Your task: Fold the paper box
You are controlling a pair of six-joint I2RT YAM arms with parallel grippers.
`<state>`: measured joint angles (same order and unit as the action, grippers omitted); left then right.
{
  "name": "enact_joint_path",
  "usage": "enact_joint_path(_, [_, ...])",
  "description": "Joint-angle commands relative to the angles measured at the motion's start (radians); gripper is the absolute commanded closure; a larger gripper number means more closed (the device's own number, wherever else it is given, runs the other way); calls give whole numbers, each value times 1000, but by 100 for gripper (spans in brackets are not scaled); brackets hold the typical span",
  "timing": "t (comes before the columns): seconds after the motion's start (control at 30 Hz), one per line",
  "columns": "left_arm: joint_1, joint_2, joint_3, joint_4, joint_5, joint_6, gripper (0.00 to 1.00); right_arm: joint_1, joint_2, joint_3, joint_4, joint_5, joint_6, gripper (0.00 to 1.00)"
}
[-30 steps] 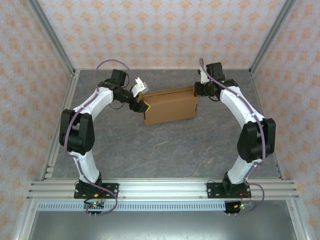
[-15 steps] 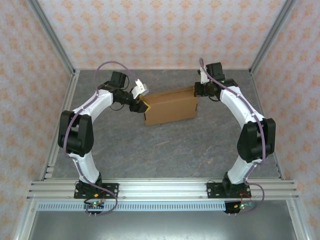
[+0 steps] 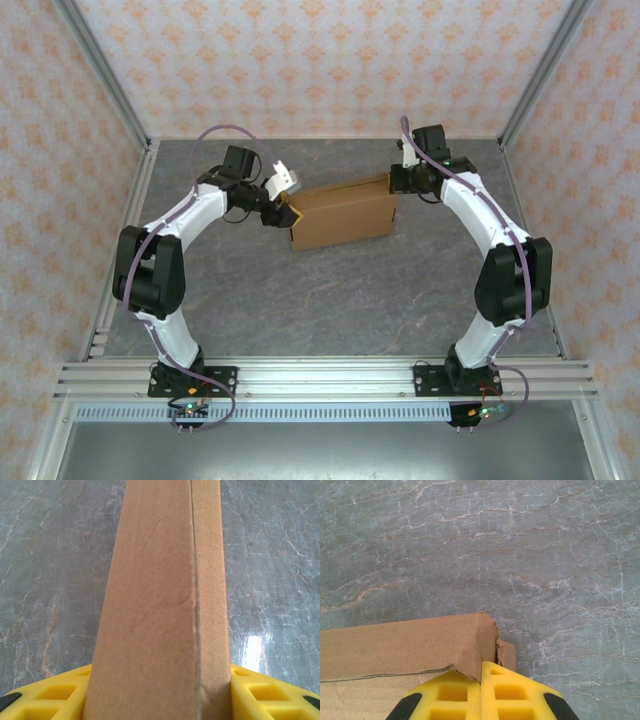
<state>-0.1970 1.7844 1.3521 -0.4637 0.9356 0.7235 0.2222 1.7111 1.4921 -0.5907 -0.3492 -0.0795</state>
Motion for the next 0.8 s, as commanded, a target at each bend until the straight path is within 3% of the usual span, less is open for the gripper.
enact_joint_path(0.0, [-1,-36,-10,51,-120,-13,66,6,-9,-49,-130,54,6,95])
enact_joint_path(0.5, [-8,-28,-17,28,-213,2,73,6,-43,-163,-88,139,-18,96])
enact_joint_path(0.77, [-8,-44,-14,18,-187,4,64,6,-49,-179,-48,113,-14,96])
